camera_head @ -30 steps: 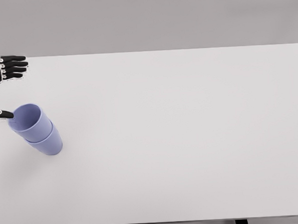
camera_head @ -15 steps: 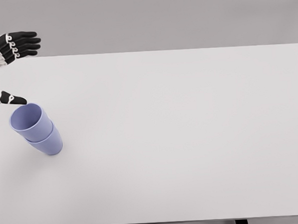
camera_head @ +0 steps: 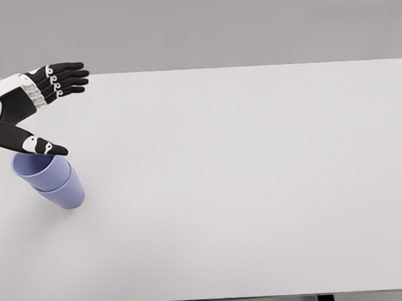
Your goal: Place the right cup on the left cup with left arm
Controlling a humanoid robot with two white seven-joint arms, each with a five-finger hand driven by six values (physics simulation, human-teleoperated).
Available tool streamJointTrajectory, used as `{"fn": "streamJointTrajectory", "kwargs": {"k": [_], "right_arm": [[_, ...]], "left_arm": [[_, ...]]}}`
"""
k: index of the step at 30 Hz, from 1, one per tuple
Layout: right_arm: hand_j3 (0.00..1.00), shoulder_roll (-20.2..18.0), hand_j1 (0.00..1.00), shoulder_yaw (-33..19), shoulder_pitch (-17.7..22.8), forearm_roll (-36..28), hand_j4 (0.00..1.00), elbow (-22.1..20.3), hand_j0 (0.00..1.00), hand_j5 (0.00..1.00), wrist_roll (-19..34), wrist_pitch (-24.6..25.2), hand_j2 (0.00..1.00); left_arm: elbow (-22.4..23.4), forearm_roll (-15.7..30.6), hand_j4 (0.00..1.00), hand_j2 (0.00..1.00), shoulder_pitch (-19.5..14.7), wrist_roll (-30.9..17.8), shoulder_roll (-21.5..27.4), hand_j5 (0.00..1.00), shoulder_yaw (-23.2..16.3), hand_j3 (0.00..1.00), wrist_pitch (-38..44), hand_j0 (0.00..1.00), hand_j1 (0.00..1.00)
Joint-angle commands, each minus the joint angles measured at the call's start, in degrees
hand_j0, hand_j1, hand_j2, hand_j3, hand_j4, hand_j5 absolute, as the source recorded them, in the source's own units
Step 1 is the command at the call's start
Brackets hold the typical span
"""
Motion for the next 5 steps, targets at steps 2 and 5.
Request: {"fn": "streamJointTrajectory", "kwargs": {"k": [2, 5], "right_arm": [[1.00, -0.01, 1.00, 0.00, 0.00, 0.01, 1.00, 0.00, 1.00, 1.00, 0.00, 0.00, 1.00], [1.00, -0.01, 1.00, 0.00, 0.00, 0.01, 1.00, 0.00, 1.00, 1.00, 0.00, 0.00, 1.00]], "left_arm": [[-0.02, 0.34, 1.00, 1.00, -0.35, 0.00, 0.31, 1.00, -0.29, 1.00, 0.12, 1.00, 1.00], [-0.02, 0.34, 1.00, 1.00, -0.35, 0.00, 0.49, 1.00, -0.20, 1.00, 0.12, 1.00, 1.00]]}}
